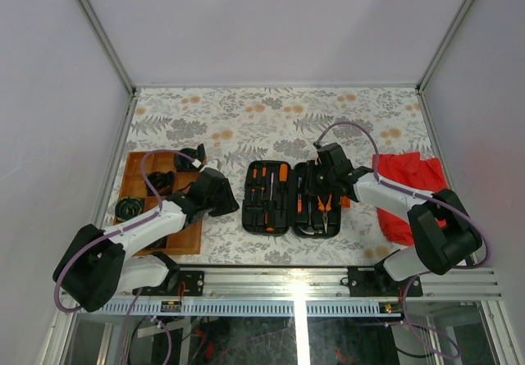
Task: Sort the tools into containers
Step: Adjust the utility knife in the storage box.
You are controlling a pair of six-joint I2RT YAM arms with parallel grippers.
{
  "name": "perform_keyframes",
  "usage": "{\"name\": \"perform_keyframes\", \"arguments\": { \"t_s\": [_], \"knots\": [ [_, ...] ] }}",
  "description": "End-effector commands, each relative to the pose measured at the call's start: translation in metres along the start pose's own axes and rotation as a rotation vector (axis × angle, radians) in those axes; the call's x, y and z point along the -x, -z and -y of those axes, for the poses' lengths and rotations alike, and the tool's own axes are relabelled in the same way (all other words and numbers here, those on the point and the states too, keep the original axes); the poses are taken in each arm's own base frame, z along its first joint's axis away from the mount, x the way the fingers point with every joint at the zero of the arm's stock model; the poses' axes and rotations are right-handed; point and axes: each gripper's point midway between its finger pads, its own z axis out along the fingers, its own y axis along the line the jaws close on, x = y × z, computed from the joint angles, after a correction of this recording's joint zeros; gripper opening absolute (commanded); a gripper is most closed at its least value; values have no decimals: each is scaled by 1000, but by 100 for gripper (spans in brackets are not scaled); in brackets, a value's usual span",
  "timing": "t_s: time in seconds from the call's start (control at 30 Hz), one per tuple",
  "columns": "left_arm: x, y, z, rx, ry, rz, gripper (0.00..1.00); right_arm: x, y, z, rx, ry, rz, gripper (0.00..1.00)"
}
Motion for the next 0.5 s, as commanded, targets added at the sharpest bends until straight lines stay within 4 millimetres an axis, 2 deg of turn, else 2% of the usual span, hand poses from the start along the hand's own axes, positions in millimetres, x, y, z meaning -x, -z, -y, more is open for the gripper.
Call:
{"name": "perform_keyframes", "arguments": {
  "t_s": [0.0,0.27,0.47],
  "knots": [
    [7,-2,5,-29,7,29,35,25,10,-18,37,37,67,29],
    [7,-2,5,-30,6,29,35,23,3,-19,40,37,40,18],
    [7,-3,5,-31,7,27,35,15,1,-17,31,38,13,10]
  ]
}}
